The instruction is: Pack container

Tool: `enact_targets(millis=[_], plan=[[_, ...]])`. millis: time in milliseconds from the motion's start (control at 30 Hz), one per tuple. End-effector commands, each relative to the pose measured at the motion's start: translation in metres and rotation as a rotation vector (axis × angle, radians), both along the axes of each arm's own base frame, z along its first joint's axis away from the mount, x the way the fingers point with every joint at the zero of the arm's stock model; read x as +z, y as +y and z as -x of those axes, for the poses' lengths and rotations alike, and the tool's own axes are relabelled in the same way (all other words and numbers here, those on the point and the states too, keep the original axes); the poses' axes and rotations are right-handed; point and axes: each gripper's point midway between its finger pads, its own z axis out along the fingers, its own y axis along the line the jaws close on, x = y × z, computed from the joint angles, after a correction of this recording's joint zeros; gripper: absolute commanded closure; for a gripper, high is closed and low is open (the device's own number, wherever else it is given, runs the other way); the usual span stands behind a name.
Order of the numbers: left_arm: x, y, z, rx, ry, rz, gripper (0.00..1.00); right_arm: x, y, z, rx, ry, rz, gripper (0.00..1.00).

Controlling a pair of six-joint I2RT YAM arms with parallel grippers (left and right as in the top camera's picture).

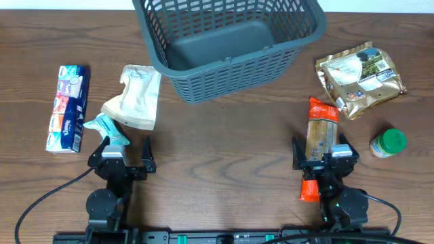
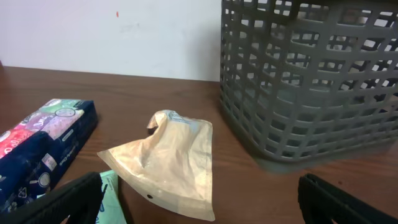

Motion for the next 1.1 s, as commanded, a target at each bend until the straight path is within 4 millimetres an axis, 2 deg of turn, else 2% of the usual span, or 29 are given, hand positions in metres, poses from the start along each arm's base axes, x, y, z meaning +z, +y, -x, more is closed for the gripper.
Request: enact_targets(millis=[0, 833, 900, 967, 1067], plan=[[-0.016, 0.003, 0.001, 0.020, 0.049, 0.002, 0.02, -0.001, -0.002, 0.000, -0.004, 0.000, 0.011, 0.01], [-0.016, 0.004, 0.001, 0.026, 0.049, 0.001, 0.01, -0.001, 0.003, 0.000, 0.020, 0.002, -0.018, 0.01], [-0.014, 0.004, 0.001, 0.027, 0.042, 0.002, 0.01, 0.003, 0.004, 0.000, 0.020, -0.012, -0.062, 0.01], [-0.013, 0.004, 0.001, 0.027, 0.039, 0.003, 0.01, 0.008, 0.004, 0.000, 0.012, -0.020, -0.176, 0.01], [-0.011, 0.003, 0.001, 0.034, 0.038, 0.096, 0.02, 0.016, 0.010, 0.000, 0.044, -0.033, -0.321, 0.01]])
